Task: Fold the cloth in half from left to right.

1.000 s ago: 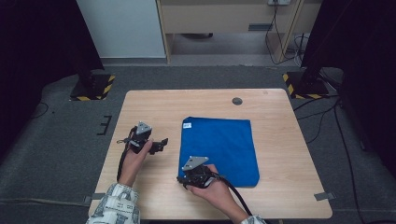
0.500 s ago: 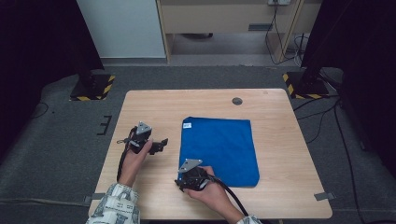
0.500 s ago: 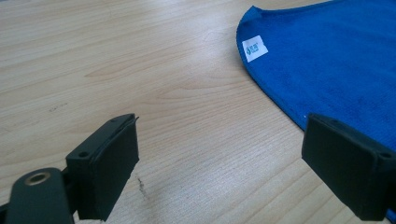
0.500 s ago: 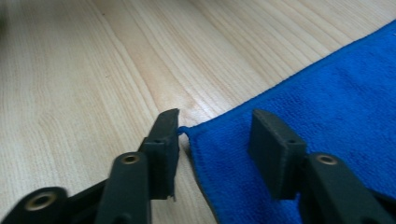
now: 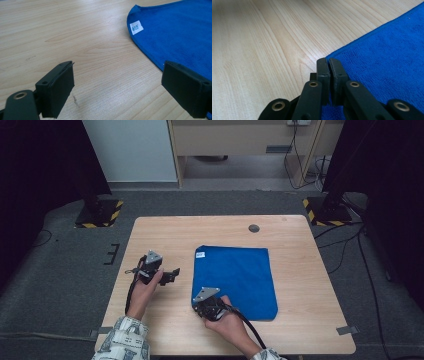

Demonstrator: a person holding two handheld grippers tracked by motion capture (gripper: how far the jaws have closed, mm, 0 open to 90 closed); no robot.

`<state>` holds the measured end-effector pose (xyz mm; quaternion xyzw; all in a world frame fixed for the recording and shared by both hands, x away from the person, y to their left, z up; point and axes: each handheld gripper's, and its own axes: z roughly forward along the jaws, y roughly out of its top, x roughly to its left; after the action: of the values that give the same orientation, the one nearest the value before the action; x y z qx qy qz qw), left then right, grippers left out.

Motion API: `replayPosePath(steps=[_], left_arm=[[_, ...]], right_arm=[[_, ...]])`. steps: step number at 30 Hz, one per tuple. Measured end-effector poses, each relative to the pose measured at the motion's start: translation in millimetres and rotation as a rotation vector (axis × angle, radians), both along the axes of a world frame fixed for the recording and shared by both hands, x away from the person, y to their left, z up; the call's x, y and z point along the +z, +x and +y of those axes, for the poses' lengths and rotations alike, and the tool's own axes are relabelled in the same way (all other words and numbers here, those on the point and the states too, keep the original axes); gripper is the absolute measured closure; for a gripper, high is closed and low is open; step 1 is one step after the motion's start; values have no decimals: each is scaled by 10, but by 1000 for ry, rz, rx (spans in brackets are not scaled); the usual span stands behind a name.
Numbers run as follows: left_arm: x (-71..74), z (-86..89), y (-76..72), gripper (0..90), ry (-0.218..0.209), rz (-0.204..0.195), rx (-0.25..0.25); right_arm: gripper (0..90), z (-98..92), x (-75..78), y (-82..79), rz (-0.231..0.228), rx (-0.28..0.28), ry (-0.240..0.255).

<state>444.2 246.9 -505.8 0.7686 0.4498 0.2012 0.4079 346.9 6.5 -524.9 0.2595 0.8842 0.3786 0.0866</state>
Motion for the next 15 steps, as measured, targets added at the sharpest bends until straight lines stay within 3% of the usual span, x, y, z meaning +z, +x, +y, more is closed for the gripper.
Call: replayPosePath(steps=[10, 15], left_arm=[[10, -79, 19, 114, -5, 11, -29], [69, -181, 89, 123, -3, -5, -51]], right_arm=[[877, 73, 34, -143, 6, 41, 43], [877, 111, 8, -192, 13, 58, 59]])
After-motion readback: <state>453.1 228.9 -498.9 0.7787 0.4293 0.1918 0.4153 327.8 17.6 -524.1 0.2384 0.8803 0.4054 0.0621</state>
